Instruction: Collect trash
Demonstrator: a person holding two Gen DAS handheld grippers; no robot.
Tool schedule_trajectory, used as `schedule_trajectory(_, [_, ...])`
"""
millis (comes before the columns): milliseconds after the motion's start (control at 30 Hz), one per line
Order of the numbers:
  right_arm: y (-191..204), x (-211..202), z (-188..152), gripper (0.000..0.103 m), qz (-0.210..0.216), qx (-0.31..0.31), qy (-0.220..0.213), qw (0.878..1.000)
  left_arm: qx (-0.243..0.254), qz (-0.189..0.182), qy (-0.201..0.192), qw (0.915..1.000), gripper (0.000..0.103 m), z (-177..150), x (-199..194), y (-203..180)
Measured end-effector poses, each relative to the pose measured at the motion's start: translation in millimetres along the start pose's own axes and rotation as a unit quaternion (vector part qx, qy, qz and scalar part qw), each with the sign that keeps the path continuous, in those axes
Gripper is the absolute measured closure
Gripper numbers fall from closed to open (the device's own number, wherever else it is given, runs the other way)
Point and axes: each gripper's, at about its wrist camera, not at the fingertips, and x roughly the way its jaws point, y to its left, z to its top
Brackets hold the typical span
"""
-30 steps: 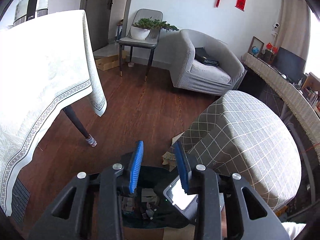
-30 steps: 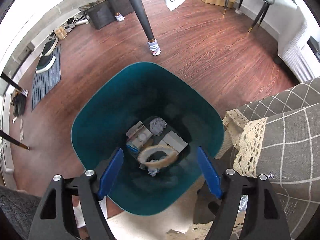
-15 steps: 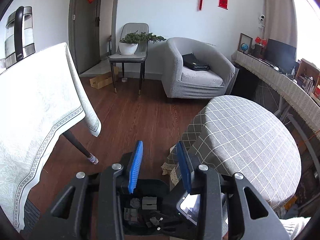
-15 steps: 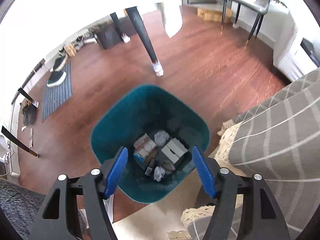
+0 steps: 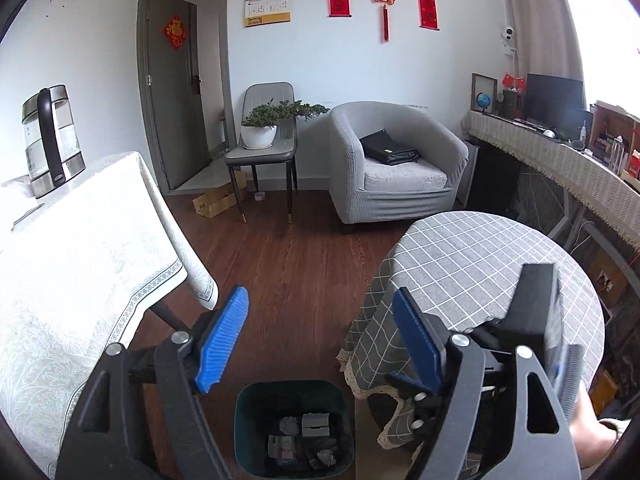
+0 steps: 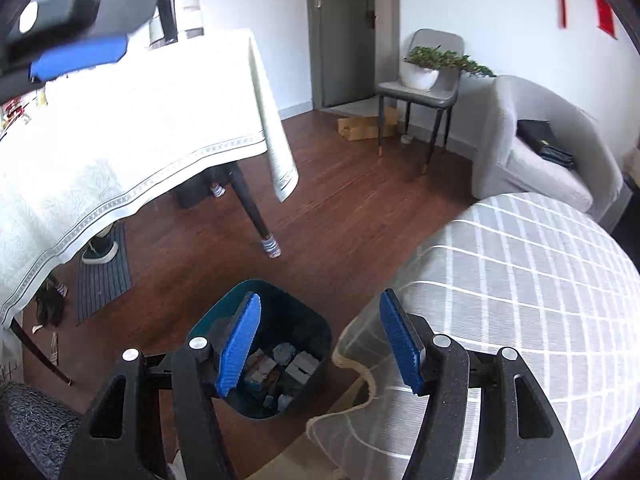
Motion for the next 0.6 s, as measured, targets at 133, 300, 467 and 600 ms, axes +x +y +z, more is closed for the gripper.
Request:
schedule_trajectory(133, [-35, -38, -17, 0.04, -0.036, 0.042, -0.024, 0.998, -0.024, 0.004, 0.01, 0.9997, 0.012, -25, -6, -3])
schedule_trajectory(300, [-70, -89, -49, 0.04, -0.092, 0.086, -0.039, 0.991, -0.039, 0.043, 0.006, 0.9983, 0.007, -56, -30, -10])
schedule_trajectory(467, [-93, -137, -86, 0.029, -0.15, 0.117, -0.034, 0.981, -0.025, 0.068, 0.015, 0.9972, 0.004, -77, -48, -13])
schedule_trajectory(600, [-109, -172, -117, 0.021, -0.17, 0.152, -0.035, 0.973, -0.02, 0.057, 0.012, 0.9981, 0.003, -98, -63, -11])
